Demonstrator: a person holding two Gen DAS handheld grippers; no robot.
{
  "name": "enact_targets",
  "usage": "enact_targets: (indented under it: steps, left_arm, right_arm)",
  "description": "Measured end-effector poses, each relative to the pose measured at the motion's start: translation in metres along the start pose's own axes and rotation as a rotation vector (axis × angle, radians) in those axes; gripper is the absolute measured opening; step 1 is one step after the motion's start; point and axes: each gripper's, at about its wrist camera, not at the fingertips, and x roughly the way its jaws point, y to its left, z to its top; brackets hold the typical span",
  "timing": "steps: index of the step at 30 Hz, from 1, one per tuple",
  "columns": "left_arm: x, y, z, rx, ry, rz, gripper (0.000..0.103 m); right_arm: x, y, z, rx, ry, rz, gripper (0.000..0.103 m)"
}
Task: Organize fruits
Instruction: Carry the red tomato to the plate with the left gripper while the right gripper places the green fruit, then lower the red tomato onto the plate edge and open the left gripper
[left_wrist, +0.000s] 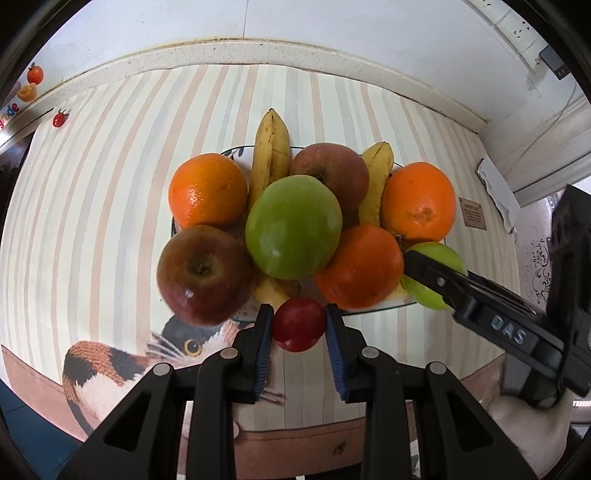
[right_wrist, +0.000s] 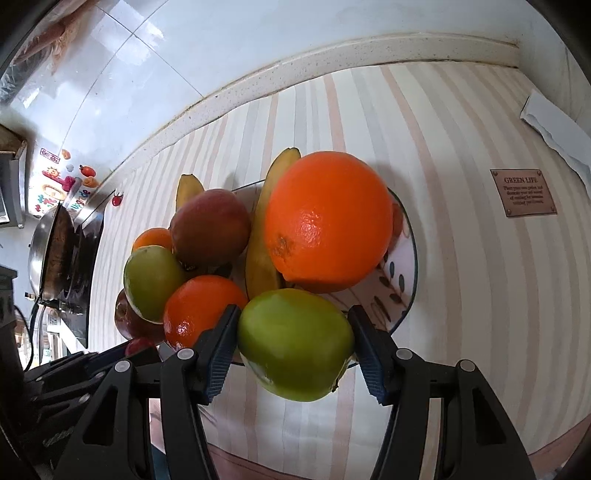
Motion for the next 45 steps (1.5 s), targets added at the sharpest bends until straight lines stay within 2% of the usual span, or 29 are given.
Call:
enact_targets:
  steps: [6, 10, 18, 26, 29, 33, 36, 45]
  left_arm:
    - [0.014, 0.000, 0.004, 0.010, 0.016, 0.010, 0.026]
    - [0.021, 0.003, 0.004, 0.019, 0.014, 0.021, 0.026]
    - [0.011, -0.008, -0.009, 0.027, -0.015, 0.009, 0.026]
    - [-0.003, -0.047, -0.020, 0.149, -0.096, -0.017, 0.026]
    - [0.005, -0.055, -0.016, 0.152, -0.096, -0.026, 0.026]
    - [0.006, -0.060, -0.017, 0.163, -0.125, 0.009, 0.026]
    - [0.009, -0.059, -0.022, 0.143, -0.106, -0.019, 0.026]
    - [0.020, -0.075, -0.025, 0.121, -0.124, 0.009, 0.026]
  right_arm:
    - [-0.002, -0.009, -0.002, 0.014, 0.008, 0.014, 0.063]
    - [0.000, -0.018, -0.002, 0.067, 0.018, 0.030, 0.063]
    - [-0.002, -0.023, 0.000, 0.093, 0.020, 0.049, 0.064]
    - [-0.027, -0.032, 0.001, 0.122, -0.022, 0.076, 0.072]
    - [-0.033, -0.040, 0.005, 0.137, -0.028, 0.069, 0.073]
    - [-0.039, -0.055, 0.007, 0.157, -0.033, 0.060, 0.074]
    - [-0.041, -0.061, 0.006, 0.167, -0.035, 0.059, 0.074]
    - [-0.042, -0.072, 0.002, 0.163, -0.028, 0.060, 0.074]
